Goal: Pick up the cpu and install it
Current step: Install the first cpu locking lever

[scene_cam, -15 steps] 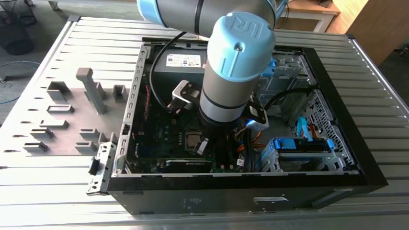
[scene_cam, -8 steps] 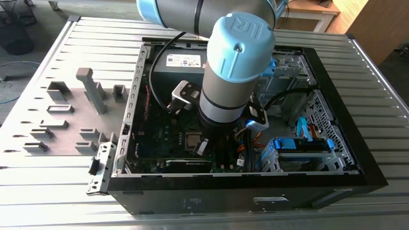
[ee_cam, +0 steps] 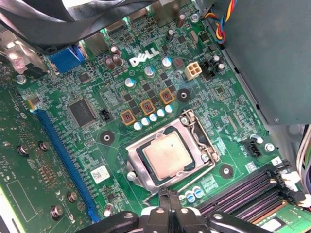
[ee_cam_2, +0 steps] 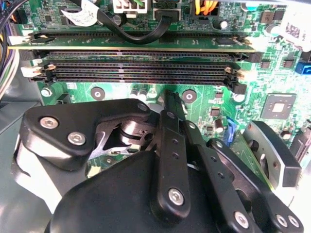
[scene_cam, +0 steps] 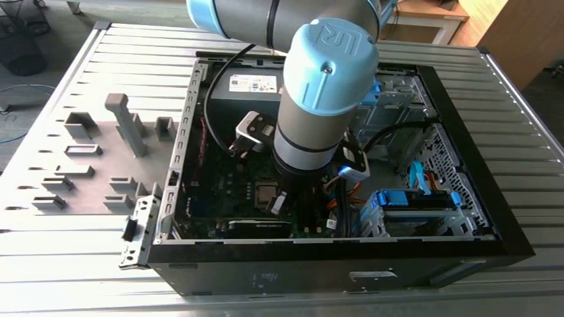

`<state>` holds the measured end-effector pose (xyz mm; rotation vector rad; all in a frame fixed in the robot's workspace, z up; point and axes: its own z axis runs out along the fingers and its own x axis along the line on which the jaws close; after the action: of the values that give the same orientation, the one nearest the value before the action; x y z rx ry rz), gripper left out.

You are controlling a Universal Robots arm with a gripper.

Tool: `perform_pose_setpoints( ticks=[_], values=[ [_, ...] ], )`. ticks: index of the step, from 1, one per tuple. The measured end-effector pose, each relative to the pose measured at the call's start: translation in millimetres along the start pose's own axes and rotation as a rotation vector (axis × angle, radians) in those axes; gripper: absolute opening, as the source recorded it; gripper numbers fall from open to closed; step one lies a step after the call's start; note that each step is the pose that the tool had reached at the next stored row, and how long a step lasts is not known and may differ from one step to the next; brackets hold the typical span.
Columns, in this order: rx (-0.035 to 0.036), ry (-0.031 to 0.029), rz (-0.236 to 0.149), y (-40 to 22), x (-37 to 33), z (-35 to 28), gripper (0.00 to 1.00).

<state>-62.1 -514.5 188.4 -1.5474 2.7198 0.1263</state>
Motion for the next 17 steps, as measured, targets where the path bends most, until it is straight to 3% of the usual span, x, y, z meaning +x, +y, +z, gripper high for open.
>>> perform_pose_setpoints(
  ticks=[7,9,11,12,17],
  values=[
    [-0.0019,-0.0013,0.0,-0.1,0.1,0.0,0.11],
    [-0.0148,-0.0154,0.0,-0.2,0.5,0.1,0.11],
    [-0.0214,-0.0235,0.0,-0.1,0.4,0.3,0.11],
    [-0.0234,-0.026,-0.001,-0.2,0.4,0.3,0.11],
    [-0.0243,-0.0272,-0.001,-0.2,0.3,0.5,0.11]
  ],
)
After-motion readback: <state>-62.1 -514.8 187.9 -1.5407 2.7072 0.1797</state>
